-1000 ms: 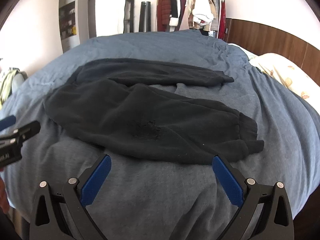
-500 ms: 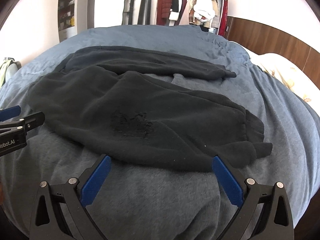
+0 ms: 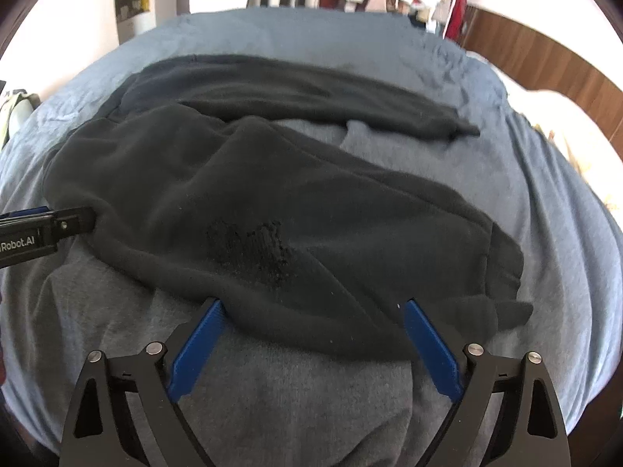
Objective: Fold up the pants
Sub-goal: 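Move both tools down toward the waistband of the black sweatpants, then close the right gripper on the waistband while the left gripper closes beside it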
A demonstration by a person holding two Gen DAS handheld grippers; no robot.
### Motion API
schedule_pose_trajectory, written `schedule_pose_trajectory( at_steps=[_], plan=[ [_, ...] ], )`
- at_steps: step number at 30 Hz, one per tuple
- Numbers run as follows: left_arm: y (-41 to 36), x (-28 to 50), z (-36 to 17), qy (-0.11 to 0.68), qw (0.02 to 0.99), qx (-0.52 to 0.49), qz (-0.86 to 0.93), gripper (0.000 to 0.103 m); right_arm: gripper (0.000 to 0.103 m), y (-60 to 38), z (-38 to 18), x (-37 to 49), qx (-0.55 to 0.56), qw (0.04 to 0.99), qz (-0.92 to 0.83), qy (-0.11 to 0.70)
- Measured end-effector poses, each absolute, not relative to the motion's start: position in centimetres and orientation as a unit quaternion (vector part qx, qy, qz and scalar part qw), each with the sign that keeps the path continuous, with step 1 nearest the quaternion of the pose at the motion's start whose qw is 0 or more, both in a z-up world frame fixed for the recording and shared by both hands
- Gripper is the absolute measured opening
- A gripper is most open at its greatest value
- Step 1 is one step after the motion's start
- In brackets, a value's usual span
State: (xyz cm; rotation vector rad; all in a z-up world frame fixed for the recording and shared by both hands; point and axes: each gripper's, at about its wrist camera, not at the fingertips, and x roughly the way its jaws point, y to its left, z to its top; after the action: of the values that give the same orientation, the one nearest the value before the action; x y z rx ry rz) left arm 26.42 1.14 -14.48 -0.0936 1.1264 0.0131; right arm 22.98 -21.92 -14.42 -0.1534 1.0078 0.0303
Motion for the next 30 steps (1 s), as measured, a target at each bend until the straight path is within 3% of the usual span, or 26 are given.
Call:
schedule_pose_trajectory(
  at_steps=[2, 9, 16, 21, 26, 30],
  plan=[
    [1.4, 26.8, -14.6, 0.542, 0.840, -0.042, 0.000, 0.081, 0.091, -22.1, -14.3, 23.1, -0.067, 0.867, 0.004, 0.494],
    [2.1, 29.0, -15.4, 0.599, 0.796, -0.062, -0.067, 0.059, 0.072, -21.1, -14.2, 23.7, -0.085, 0.846, -0.025, 0.525],
    [2.9, 30.0, -15.5, 0.635, 0.762, -0.075, -0.102, 0.049, 0.061, -19.2, -13.4, 24.2, -0.124, 0.832, -0.063, 0.537],
    [2.0, 30.0, -15.1, 0.643, 0.758, -0.060, -0.095, 0.037, 0.035, -19.1, -13.4, 24.3, -0.116, 0.824, -0.049, 0.553],
    [1.3, 30.2, -14.1, 0.645, 0.759, -0.039, -0.081, 0.030, 0.015, -20.0, -13.0, 25.0, -0.118, 0.816, -0.022, 0.565],
    [1.1, 30.0, -13.2, 0.639, 0.765, -0.024, -0.077, 0.026, 0.009, -20.5, -12.1, 25.4, -0.112, 0.813, -0.003, 0.571]
  ],
)
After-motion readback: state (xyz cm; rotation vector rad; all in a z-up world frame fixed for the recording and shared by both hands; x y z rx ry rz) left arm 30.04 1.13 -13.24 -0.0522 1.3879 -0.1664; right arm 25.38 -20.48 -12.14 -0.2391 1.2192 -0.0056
